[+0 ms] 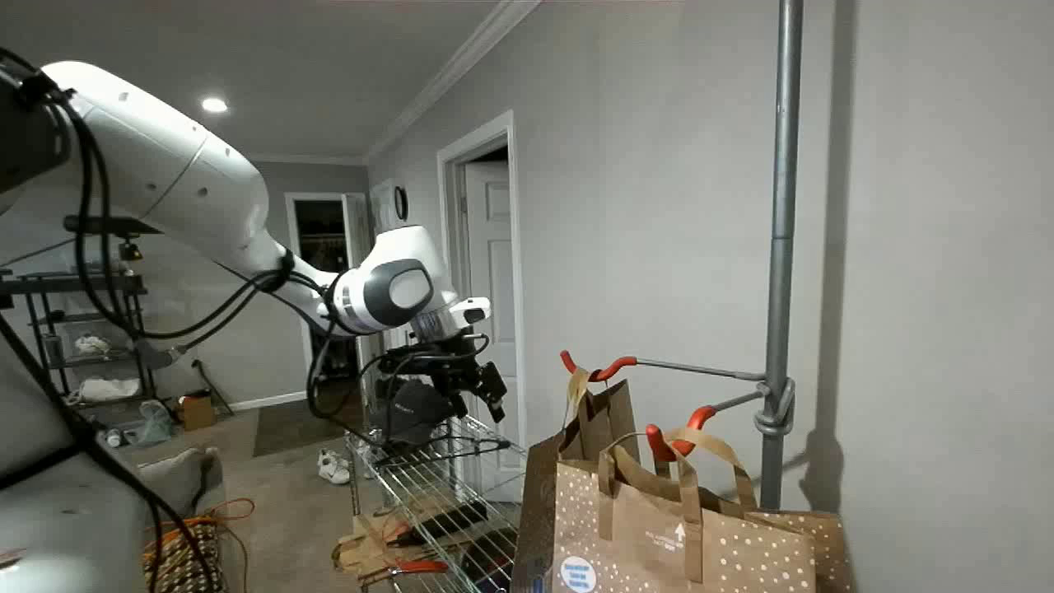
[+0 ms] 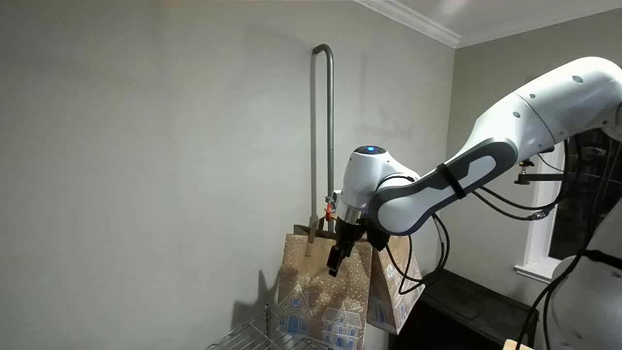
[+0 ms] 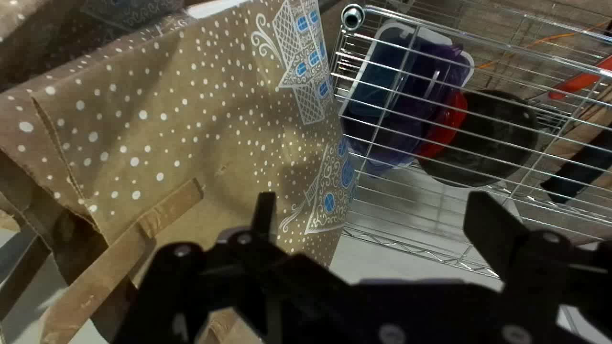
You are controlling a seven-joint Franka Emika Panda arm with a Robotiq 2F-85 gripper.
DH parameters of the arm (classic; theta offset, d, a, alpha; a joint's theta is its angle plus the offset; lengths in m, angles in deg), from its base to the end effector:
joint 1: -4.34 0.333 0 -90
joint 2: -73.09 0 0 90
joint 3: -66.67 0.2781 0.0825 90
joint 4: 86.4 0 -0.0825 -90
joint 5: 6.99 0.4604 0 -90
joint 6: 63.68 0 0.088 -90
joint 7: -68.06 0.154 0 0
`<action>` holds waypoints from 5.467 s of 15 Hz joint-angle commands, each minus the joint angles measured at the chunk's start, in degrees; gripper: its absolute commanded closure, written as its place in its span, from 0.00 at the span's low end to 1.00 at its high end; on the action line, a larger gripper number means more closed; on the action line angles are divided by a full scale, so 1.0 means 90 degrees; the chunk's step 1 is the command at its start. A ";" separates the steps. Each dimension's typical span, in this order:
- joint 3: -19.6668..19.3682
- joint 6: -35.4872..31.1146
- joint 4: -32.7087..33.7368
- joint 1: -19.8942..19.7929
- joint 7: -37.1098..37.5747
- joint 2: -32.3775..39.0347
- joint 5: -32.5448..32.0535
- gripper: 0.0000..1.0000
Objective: Remove the paper bags from the stand and put them on the topmost shelf of the rack.
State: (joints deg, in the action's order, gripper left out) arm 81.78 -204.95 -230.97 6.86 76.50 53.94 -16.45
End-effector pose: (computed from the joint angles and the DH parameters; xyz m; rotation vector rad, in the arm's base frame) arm 0.5156 0.1477 0.2941 2.9382 0.4040 0.4471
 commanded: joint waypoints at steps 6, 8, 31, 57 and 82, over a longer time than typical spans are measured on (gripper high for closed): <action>-0.0138 0.0019 0.0009 0.0139 0.0044 0.0011 -0.0066 0.00; -0.0138 0.0019 0.0009 0.0139 0.0044 0.0010 -0.0066 0.00; -0.1026 -0.0156 -0.1024 -0.1326 0.2997 -0.1676 0.1529 0.00; -0.0244 0.0888 0.0214 -0.2574 0.7826 -0.1091 0.0636 0.00; -0.1610 0.3221 0.2886 -0.1841 0.9014 0.0857 -0.0413 0.00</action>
State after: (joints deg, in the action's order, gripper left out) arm 68.35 -181.19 -209.39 -12.06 155.11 58.52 -22.00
